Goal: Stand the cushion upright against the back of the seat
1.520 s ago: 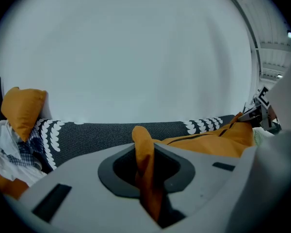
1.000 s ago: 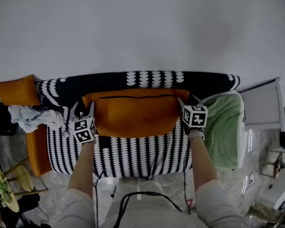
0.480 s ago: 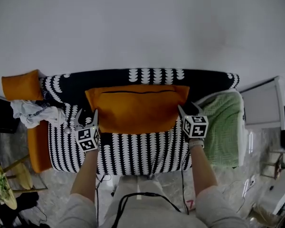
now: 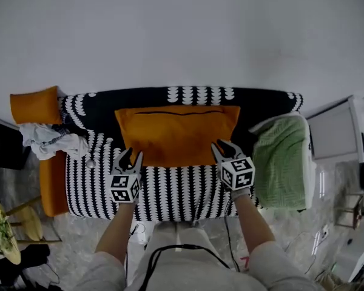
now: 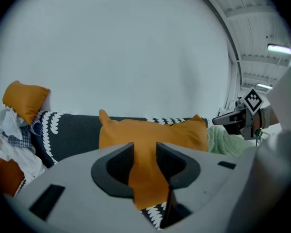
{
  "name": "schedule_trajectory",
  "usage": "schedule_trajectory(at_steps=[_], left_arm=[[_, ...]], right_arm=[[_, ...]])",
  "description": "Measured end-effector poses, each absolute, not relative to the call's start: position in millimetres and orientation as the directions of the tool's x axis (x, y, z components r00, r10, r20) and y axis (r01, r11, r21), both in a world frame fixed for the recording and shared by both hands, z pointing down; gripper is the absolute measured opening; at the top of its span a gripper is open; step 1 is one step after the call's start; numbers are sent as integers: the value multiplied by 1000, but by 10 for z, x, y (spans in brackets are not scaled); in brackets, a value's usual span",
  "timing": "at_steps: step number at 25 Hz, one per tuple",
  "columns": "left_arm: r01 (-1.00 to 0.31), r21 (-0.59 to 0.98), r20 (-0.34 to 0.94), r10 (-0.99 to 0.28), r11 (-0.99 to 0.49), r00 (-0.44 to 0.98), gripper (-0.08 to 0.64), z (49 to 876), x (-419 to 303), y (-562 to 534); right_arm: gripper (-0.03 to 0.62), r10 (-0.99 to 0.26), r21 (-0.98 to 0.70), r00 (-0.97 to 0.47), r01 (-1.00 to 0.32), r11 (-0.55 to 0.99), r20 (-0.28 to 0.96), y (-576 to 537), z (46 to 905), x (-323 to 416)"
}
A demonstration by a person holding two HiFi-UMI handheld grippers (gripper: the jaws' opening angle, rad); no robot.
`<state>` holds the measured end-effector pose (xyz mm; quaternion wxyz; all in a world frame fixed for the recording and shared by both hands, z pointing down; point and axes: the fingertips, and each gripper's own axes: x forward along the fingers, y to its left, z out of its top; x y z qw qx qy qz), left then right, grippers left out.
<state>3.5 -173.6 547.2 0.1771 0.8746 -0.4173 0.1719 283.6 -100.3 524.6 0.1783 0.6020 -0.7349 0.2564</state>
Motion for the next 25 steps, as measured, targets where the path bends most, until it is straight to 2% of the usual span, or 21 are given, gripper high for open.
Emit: schedule_trajectory(at_steps=[2, 6, 13, 25], left_arm=[[-755, 207, 416, -643, -622, 643, 97, 5346, 162, -1620], [-674, 247, 346, -587, -696, 732, 28, 5030, 408, -1415], [-595, 362, 202, -563, -718, 802, 25, 4353, 572, -1220], [-485, 319, 123, -472, -814, 873, 25, 3623, 685, -758]], right_arm=[[56, -798, -172, -256, -966, 193, 545, -966, 5115, 2661], [40, -817, -192, -364, -931, 310, 448, -904, 4737, 2307], [28, -809, -216, -463, -886, 411, 362, -672, 4188, 1915], [23, -833, -306, -495, -855, 418, 247, -295, 3447, 1711]])
